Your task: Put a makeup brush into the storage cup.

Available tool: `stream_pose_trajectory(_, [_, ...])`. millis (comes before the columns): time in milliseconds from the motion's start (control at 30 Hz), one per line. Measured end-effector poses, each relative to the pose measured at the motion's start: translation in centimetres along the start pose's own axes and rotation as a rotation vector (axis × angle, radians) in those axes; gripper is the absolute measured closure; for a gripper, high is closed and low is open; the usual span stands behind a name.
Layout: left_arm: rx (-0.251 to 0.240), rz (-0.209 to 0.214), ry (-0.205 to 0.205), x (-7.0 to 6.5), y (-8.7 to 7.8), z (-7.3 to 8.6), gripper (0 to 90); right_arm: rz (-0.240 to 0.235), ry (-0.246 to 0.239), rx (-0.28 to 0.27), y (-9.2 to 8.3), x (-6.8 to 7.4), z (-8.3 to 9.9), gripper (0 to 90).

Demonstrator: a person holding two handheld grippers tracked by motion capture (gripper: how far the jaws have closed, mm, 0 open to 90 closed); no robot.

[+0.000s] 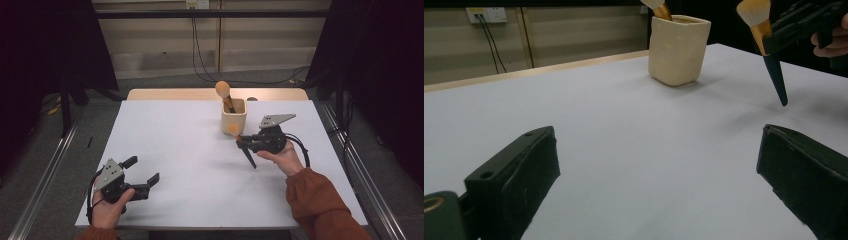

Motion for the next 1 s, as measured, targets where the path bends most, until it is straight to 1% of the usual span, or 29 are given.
stream_pose_trajectory(167, [0.0,0.0,-0.002,0.0,0.0,0.0,3.3,0.008,0.004,-0.041,-0.3,0.0,-0.2,74.7])
stream_pose_trajectory(233, [0.001,0.001,-0.001,0.0,0.0,0.0,3.3,0.002,0.01,-0.063,-0.5,0.0,-0.4,74.6])
stream_pose_trajectory(300, [0.0,0.0,0.001,0.0,0.0,0.0,3.3,0.011,0.007,-0.077,-0.7,0.1,-0.5,74.7])
stream_pose_trajectory(433, [0.0,0.0,-0.003,0.0,0.0,0.0,3.3,0.006,0.011,-0.116,-0.9,0.2,-0.9,74.7])
stream_pose_trajectory(633, [0.0,-0.002,-0.005,0.0,0.0,0.0,3.3,0.014,0.008,-0.167,-1.4,0.2,-1.5,74.6])
stream_pose_trajectory(700, [0.001,-0.002,-0.005,0.0,0.0,0.0,3.3,0.017,0.016,-0.182,-1.7,0.2,-1.7,74.6])
stream_pose_trajectory(867, [0.001,-0.005,-0.003,0.0,0.0,0.0,3.3,0.037,0.031,-0.208,-2.0,-0.2,-2.2,74.6])
stream_pose_trajectory(1000, [-0.001,-0.008,-0.005,0.1,0.0,0.0,3.3,0.04,0.041,-0.226,-2.2,-0.4,-2.7,74.6])
Point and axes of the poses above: each handheld gripper's, and its own axes: y roughly forward along the jaws, z roughly out of its underside, x roughly to its left, the point moved 4 cm from there along y, roughly forward along the jaws, and after that the axes turned 13 degrees about x, right-handed, at the moved point
